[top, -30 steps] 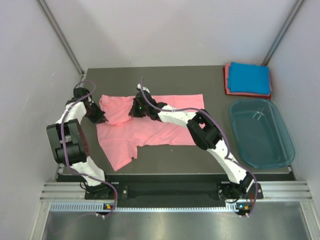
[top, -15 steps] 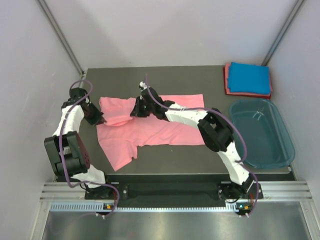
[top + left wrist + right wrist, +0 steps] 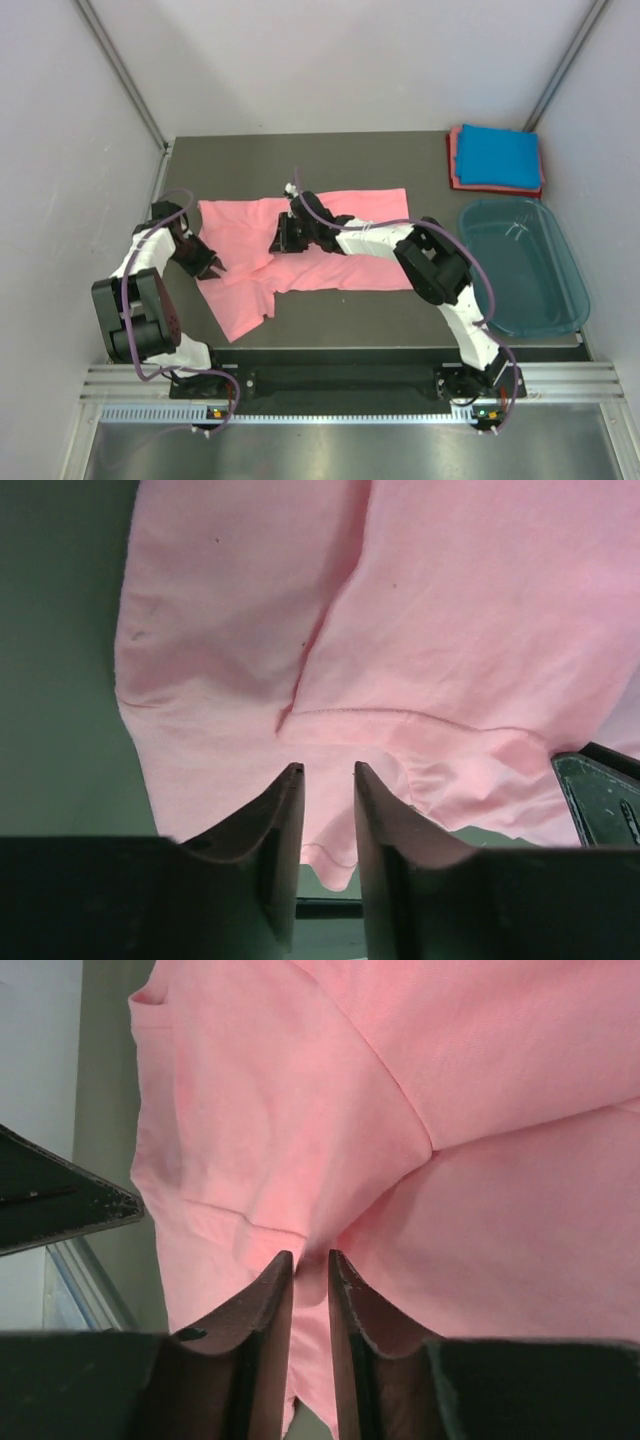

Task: Fold and stack the t-shirts
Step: Fold the tshirt

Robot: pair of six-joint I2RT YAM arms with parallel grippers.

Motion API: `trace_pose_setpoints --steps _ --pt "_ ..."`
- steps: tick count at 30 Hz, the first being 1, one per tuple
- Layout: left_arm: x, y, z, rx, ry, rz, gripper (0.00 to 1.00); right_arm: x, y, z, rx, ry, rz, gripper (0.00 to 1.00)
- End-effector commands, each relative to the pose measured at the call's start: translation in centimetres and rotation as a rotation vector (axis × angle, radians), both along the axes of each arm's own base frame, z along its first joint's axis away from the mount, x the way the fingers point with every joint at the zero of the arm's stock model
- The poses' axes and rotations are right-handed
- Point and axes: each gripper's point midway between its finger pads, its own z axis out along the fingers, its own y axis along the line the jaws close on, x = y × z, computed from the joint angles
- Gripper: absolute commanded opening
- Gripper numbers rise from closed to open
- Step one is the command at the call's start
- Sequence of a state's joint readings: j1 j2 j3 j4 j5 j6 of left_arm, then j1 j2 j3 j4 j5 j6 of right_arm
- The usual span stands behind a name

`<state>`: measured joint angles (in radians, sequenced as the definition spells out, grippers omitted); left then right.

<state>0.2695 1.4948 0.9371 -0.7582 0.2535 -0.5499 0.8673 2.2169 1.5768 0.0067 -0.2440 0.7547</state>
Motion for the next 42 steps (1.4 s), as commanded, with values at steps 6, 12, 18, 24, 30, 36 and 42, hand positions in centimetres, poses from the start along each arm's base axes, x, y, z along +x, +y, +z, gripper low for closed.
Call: trace_pose_setpoints --steps 6,12,18,24,30,36,42 --pt "7.6 3.3 5.5 0.119 -0.245 0.065 0.42 3.1 -3.9 7.2 0.048 -0.152 -0.044 0.36" --pt "13.4 7.0 7.1 0.254 -0.364 0.102 0.45 6.5 -13.0 7.0 -0.085 -0.179 -0.191 0.37" --pt "18.8 8.5 5.2 0.253 -0.361 0.029 0.45 9.7 -23.5 5.5 -0.242 -0.146 -0.396 0.4" --pt "22.2 9.7 2.3 0.27 -0.345 -0.014 0.46 10.6 -31.7 4.0 -0.375 -0.075 -0.591 0.39" --pt "23.3 10.1 -0.2 0.268 -0.31 -0.038 0.46 10.6 -35.4 2.0 -0.44 -0.039 -0.657 0.38" --pt "24.3 9.4 -1.0 0.227 -0.335 -0.074 0.43 11.2 -37.1 0.9 -0.489 -0.037 -0.693 0.37" --pt "24.9 9.0 -1.7 0.199 -0.345 -0.094 0.23 12.2 -37.8 -0.3 -0.494 -0.053 -0.701 0.33"
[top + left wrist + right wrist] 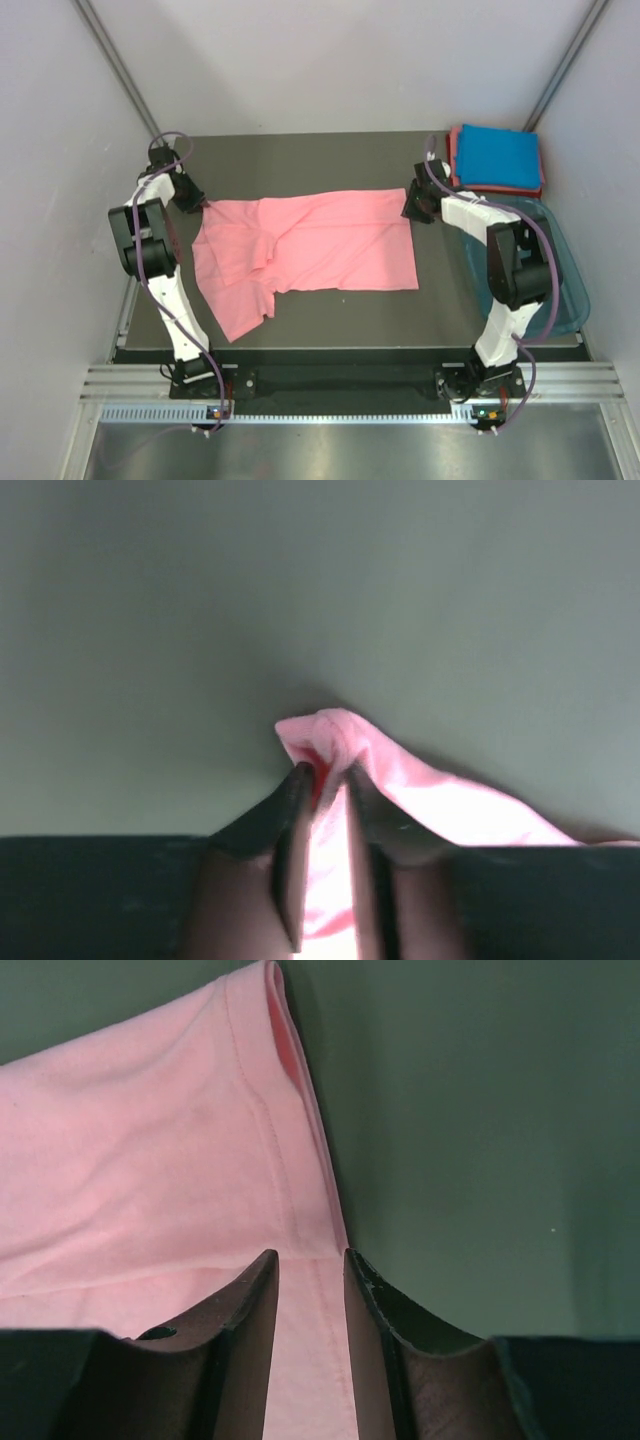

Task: Fold and stack the t-shirts
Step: Fold the tshirt

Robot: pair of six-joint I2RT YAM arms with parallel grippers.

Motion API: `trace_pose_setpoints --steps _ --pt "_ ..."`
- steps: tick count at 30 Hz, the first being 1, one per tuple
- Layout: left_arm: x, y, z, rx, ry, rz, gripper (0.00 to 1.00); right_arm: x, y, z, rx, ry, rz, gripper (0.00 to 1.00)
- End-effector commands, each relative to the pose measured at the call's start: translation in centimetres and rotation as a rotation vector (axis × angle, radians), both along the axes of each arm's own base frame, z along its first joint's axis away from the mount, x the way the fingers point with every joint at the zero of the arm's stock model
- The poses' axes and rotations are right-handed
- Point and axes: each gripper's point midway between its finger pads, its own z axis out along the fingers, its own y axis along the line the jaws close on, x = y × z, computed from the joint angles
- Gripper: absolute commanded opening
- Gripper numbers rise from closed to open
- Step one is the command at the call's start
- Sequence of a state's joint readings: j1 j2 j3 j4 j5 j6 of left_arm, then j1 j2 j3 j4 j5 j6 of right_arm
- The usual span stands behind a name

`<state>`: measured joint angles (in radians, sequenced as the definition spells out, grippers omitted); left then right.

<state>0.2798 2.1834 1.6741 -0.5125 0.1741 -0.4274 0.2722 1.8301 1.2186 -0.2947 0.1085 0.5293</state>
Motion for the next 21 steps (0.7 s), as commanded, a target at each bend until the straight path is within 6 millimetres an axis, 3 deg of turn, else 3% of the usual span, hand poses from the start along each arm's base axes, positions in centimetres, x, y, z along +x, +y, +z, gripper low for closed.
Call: trace_pose_setpoints --steps 1,5,6,16,19,21 --pt "1.9 0.3 0.7 -0.005 -0.07 -0.033 0.21 1.7 -0.9 -0.1 -0.018 -0.047 -0.011 0.33" --pt "2.2 0.1 0.7 -0.018 -0.074 -0.037 0.03 1.8 -1.0 -1.3 0.006 -0.024 -0.002 0.32" --pt "2.3 0.1 0.7 -0.019 -0.076 -0.035 0.0 1.8 -0.2 -1.8 0.047 -0.034 0.025 0.32" --pt "2.7 0.3 1.0 -0.019 -0.086 -0.022 0.0 1.3 -0.1 -3.7 0.056 -0.009 0.031 0.3" --pt "2.8 0.8 1.1 0.003 -0.078 0.001 0.0 1.1 -1.2 -4.0 0.018 0.004 0.001 0.0" --pt "2.9 1.6 1.3 0.035 -0.073 0.029 0.0 0.7 -2.7 -4.2 -0.029 0.023 -0.042 0.0"
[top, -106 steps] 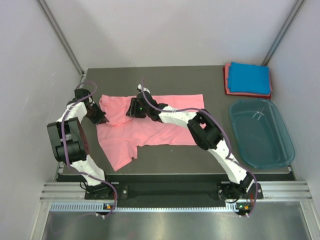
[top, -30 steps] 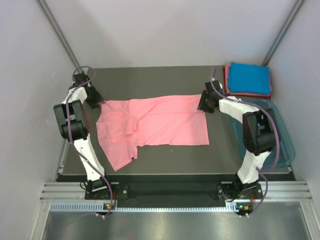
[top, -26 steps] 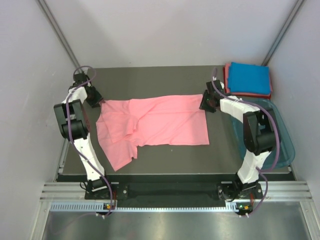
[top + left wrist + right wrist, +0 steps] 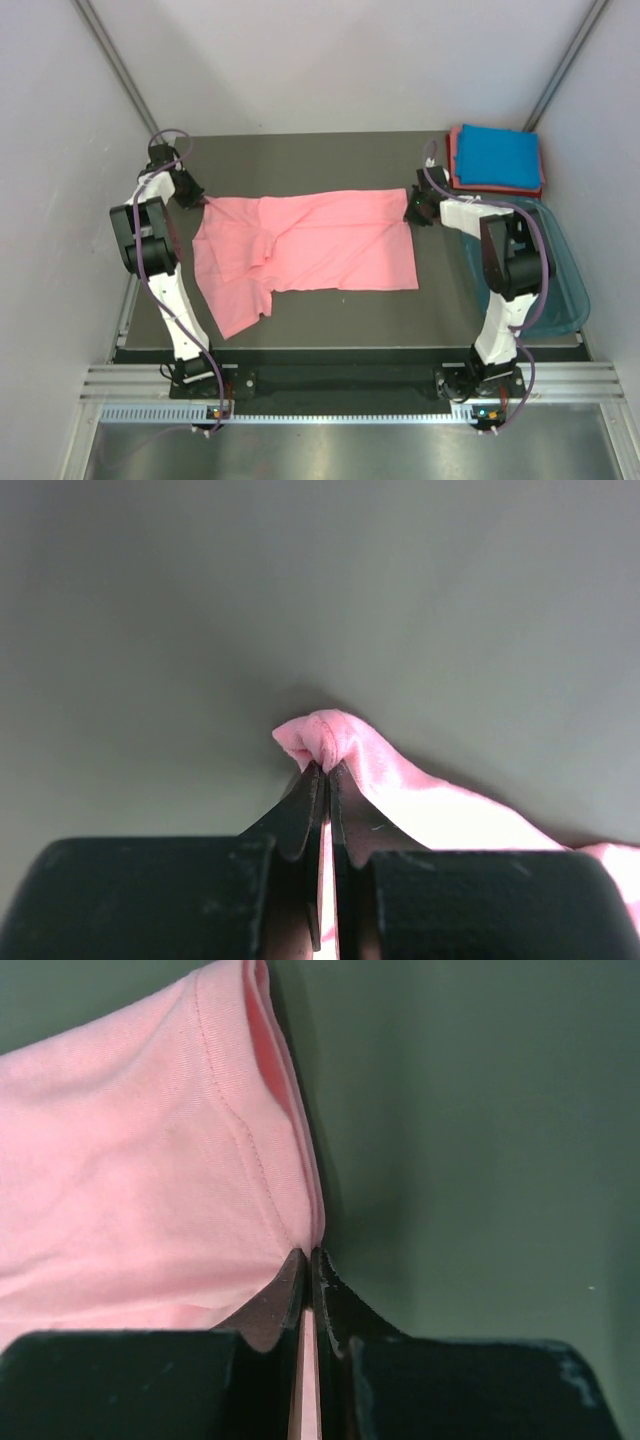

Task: Fold and stack the t-shirts
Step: Fold the tshirt

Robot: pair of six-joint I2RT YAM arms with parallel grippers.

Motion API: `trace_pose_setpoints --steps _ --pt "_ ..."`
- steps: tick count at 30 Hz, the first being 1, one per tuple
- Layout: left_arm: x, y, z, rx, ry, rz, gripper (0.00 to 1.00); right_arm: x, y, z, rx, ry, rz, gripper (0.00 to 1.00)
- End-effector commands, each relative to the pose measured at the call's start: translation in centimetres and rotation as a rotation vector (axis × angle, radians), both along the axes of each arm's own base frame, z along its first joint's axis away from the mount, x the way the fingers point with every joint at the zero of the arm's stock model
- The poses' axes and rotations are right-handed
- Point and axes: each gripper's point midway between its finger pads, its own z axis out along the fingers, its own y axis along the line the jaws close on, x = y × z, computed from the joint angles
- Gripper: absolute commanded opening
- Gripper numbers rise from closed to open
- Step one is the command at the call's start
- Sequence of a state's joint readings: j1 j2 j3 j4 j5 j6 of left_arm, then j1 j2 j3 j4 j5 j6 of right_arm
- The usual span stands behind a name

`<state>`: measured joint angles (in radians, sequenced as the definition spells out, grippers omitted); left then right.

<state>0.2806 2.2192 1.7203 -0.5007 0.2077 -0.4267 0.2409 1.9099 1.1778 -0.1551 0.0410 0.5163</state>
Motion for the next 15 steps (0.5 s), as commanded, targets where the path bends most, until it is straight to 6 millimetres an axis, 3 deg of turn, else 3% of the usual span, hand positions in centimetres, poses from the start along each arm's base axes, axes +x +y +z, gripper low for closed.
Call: trace_pose_setpoints --steps 1,6,15 --pt "1.6 2.0 1.5 0.067 -0.043 0.059 0.0 -0.5 -3.5 -0.9 -0.086 0.028 -0.08 0.0" --pt "2.1 2.7 1.9 0.088 -0.049 0.093 0.0 -1.1 -5.5 -0.7 -0.118 0.017 -0.14 0.0" --pt "3.7 1.6 1.5 0.012 -0.064 0.059 0.0 -0.6 -4.6 -0.2 -0.087 -0.015 -0.092 0.0"
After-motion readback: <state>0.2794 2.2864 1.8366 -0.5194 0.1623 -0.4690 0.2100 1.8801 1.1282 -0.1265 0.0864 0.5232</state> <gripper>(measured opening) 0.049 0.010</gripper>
